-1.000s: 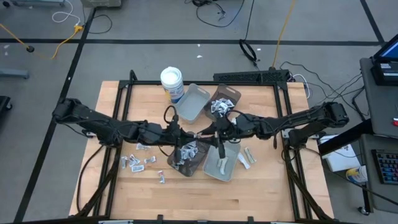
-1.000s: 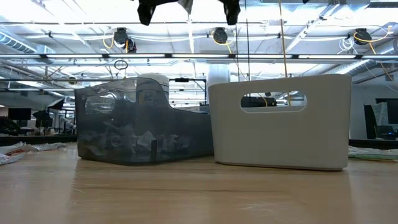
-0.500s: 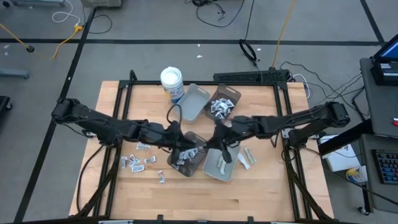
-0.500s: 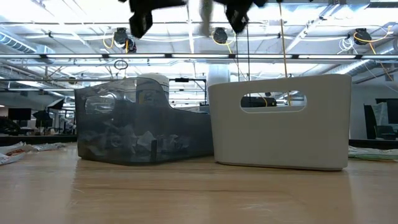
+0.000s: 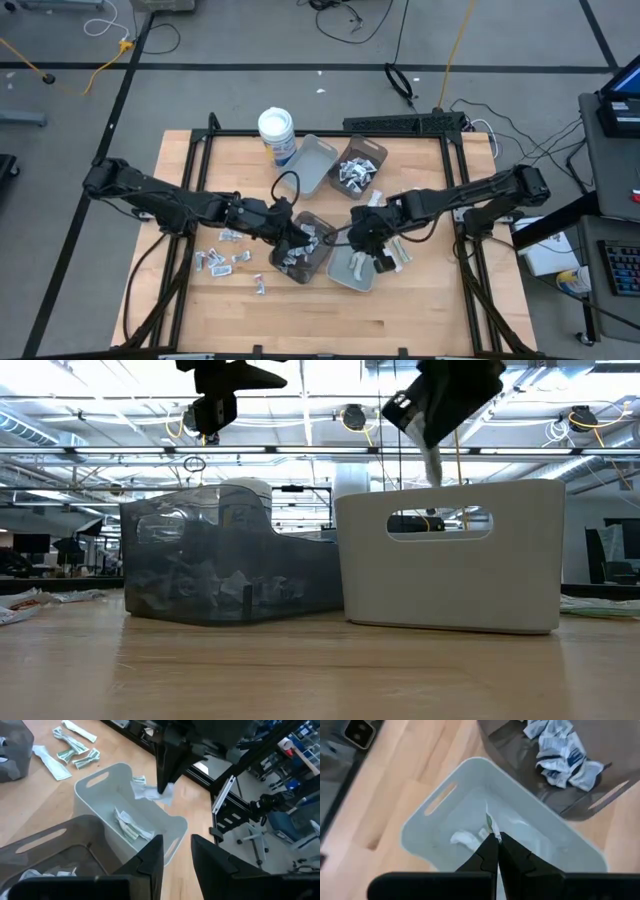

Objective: Pick & Place First Aid Supplies
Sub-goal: Put the green bandage into the bottom gray bin

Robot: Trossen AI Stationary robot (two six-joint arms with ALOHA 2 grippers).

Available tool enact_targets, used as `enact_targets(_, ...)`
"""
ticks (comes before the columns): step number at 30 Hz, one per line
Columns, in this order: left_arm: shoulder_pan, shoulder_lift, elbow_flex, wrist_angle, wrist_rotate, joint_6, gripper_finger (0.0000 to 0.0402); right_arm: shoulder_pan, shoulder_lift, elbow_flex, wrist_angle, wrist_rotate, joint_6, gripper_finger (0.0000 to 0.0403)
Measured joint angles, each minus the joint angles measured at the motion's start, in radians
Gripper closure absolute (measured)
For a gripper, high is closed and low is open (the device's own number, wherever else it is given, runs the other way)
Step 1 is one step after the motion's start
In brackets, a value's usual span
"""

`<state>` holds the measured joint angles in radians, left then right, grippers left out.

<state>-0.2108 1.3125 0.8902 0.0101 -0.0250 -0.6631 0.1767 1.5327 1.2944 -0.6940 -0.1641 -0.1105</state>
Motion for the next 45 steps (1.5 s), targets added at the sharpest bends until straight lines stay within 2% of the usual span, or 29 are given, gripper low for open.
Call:
enact_targets(3,0.000,0.000,0.000,0.000,0.000,0.003,0.0298,0.014,0.004,0.002,-0.032,0.038,-0.005,0.0402)
enact_targets(9,0.000,0.000,0.000,-0.001,0.002,0.003,0.0298,0.072,0.040,-0.078,-0.005,0.181,-0.030,0.0403)
enact_targets(16,0.000,0.000,0.000,-0.009,0.002,0.033,0.0298,0.120,0.138,-0.125,0.121,0.215,-0.077,0.0403)
enact_targets(21,0.000,0.000,0.000,-0.025,0.002,0.024,0.0298,0.140,0.182,-0.123,0.115,0.218,-0.128,0.0395)
enact_targets(24,0.000,0.000,0.000,-0.022,0.001,0.014,0.0298,0.140,0.174,-0.123,0.129,0.204,-0.130,0.0367)
enact_targets(28,0.000,0.000,0.000,-0.012,-0.002,0.018,0.0298,0.137,0.143,-0.123,0.148,0.160,-0.142,0.0307)
enact_targets(32,0.000,0.000,0.000,-0.008,-0.002,0.026,0.0288,0.137,0.110,-0.123,0.166,0.208,-0.139,0.0242)
enact_targets(35,0.000,0.000,0.000,-0.007,-0.002,0.026,0.0260,0.132,0.097,-0.122,0.183,0.251,-0.133,0.0206)
enact_targets(39,0.000,0.000,0.000,-0.010,-0.007,0.040,0.0211,0.122,0.063,-0.122,0.223,0.271,-0.016,0.0177)
enact_targets(45,0.000,0.000,0.000,-0.007,-0.006,0.066,0.0162,0.110,0.011,-0.123,0.264,0.268,0.151,0.0168)
